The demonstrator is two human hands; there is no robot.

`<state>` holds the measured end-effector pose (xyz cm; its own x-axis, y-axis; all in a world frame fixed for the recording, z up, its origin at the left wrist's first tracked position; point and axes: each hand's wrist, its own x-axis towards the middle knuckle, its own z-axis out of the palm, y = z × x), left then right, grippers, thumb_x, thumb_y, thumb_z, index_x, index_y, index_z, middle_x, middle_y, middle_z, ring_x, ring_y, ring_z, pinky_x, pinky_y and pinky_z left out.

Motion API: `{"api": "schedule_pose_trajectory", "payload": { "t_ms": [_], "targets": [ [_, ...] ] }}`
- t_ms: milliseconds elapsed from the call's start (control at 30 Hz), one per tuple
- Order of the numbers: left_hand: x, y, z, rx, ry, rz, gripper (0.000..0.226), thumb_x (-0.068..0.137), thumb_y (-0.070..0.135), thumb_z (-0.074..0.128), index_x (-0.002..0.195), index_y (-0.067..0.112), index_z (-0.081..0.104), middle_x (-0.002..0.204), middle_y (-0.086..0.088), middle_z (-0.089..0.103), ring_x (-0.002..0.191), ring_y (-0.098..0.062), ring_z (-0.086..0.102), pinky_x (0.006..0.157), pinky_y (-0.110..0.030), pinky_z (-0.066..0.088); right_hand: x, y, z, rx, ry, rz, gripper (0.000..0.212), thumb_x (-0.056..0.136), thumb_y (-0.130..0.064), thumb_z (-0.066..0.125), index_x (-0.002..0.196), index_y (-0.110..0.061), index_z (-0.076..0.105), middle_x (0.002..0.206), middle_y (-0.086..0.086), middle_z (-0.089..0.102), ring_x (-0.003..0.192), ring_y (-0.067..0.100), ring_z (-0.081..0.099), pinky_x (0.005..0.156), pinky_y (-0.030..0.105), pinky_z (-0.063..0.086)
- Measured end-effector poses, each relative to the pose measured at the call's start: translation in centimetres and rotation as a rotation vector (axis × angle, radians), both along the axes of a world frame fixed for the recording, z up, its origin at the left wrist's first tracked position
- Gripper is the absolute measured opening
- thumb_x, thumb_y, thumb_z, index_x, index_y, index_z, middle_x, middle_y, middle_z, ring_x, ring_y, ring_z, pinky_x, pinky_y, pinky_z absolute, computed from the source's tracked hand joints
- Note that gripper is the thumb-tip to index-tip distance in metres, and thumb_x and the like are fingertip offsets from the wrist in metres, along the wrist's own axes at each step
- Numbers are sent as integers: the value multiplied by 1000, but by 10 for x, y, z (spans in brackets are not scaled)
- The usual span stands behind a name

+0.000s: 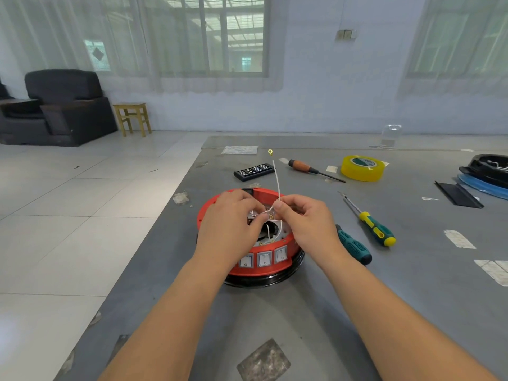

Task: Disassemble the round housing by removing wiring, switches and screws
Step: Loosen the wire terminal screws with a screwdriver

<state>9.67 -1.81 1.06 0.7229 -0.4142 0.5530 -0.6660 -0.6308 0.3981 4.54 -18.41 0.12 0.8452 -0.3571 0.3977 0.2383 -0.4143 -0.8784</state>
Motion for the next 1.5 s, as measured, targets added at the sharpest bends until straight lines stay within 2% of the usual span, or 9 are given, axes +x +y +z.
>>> {"api": "schedule_pose_trajectory", "payload": {
  "t_ms": [100, 200, 400, 533, 633, 800, 1033, 1267, 1500],
  "targets": [
    [-2, -5, 1, -57, 145, 8, 15, 100, 39, 66, 106, 35, 79, 94, 16, 76, 91, -4, 67, 84, -37, 58, -2, 0, 3, 14, -14, 16, 10, 95, -30, 69, 91, -28, 77, 79, -12, 75, 78, 1, 70, 66, 11, 50],
    [-2, -9, -1, -271, 269, 10, 14, 98, 32, 70, 87, 39, 76, 73, 22, 73, 75, 3, 68, 70, -25, 53, -2, 1, 3, 53, -24, 30, 9, 95, -29, 69, 91, -28, 77, 81, -10, 76, 79, 3, 71, 65, 12, 51],
    [-2, -10, -4, -465, 343, 14, 18, 96, 27, 73, 83, 39, 75, 73, 25, 74, 75, 5, 71, 71, -20, 55, -3, 7, -1, 100, -36, 56, 9, 96, -29, 68, 92, -27, 76, 83, -9, 78, 81, 4, 73, 69, 12, 53],
    [-1, -8, -4, -453, 371, -10, 16, 97, 28, 72, 86, 38, 76, 73, 23, 74, 75, 7, 71, 67, -15, 49, -5, 7, -2, 84, -22, 61, 9, 97, -31, 66, 96, -32, 75, 87, -13, 77, 87, 1, 72, 76, 14, 54],
    [-1, -6, -3, -427, 378, -25, 13, 98, 28, 71, 89, 36, 77, 74, 23, 74, 77, 7, 70, 69, -17, 49, -5, 5, -3, 98, -12, 64, 8, 96, -27, 67, 96, -30, 74, 88, -13, 77, 88, 3, 72, 82, 25, 55],
    [-2, -7, -4, -372, 366, -41, 10, 97, 32, 69, 94, 36, 78, 85, 20, 75, 88, 3, 69, 78, -21, 52, -5, 4, -2, 71, 0, 51, 8, 95, -28, 68, 90, -31, 75, 82, -11, 76, 83, 3, 71, 75, 20, 52],
    [-5, -10, -4, -352, 301, 43, 14, 96, 32, 71, 84, 36, 74, 77, 20, 71, 84, 11, 62, 65, -14, 40, -5, 6, -4, 21, 18, 39, 8, 94, -31, 71, 87, -31, 75, 77, -14, 74, 78, 1, 70, 71, 18, 50],
    [-7, -12, -3, -440, 312, 74, 20, 98, 31, 70, 79, 38, 70, 74, 15, 73, 77, -2, 70, 72, -23, 52, -5, 10, -4, -18, 41, 36, 11, 94, -33, 69, 84, -29, 74, 74, -9, 73, 74, 5, 69, 70, 22, 53],
    [-5, -9, 0, -400, 329, 36, 19, 99, 32, 70, 81, 38, 71, 74, 17, 73, 76, 4, 67, 71, -20, 51, -5, 11, -5, -12, 43, 20, 11, 94, -35, 68, 86, -30, 74, 75, -11, 73, 75, 3, 69, 71, 21, 52]
  ]
}}
